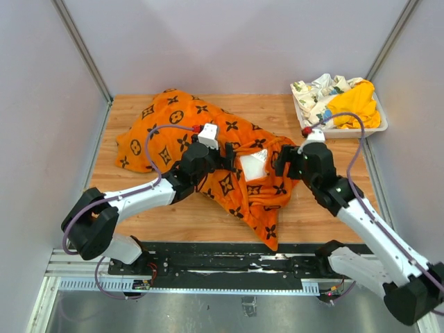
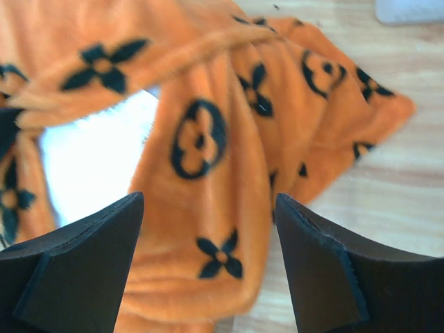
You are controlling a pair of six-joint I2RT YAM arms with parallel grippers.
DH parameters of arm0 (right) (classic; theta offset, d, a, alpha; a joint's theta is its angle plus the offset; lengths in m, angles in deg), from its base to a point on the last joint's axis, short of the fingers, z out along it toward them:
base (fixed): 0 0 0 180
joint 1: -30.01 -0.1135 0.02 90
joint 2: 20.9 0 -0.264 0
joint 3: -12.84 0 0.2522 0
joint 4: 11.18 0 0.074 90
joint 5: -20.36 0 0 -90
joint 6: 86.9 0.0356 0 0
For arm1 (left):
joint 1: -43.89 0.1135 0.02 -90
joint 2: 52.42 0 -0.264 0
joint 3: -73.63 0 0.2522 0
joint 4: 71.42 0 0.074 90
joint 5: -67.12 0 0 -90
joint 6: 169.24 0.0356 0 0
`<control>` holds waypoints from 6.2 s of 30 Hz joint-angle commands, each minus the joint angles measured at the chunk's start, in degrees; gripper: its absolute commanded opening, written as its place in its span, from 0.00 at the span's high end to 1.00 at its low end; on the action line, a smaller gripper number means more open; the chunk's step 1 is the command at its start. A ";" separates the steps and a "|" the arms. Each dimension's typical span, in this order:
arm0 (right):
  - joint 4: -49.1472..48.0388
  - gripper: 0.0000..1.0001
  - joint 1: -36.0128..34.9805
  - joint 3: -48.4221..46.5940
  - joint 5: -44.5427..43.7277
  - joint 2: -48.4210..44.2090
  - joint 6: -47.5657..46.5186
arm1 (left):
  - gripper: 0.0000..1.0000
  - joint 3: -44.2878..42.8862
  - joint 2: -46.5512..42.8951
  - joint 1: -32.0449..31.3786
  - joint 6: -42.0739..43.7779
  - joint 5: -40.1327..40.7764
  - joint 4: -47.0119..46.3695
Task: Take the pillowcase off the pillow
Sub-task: Remove the pillow from the pillowcase.
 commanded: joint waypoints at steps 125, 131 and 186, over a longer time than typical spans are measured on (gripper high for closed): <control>-21.82 0.24 -1.78 0.81 27.67 16.04 -3.54 | 1.00 10.82 -16.01 -10.63 6.25 7.94 -3.26; -19.73 0.68 -0.73 2.60 23.70 16.73 -4.01 | 1.00 10.40 -18.68 -10.62 8.25 8.92 -2.63; -15.66 0.10 2.08 8.30 28.61 -14.01 -11.89 | 1.00 3.01 -31.26 -8.26 6.02 14.01 0.96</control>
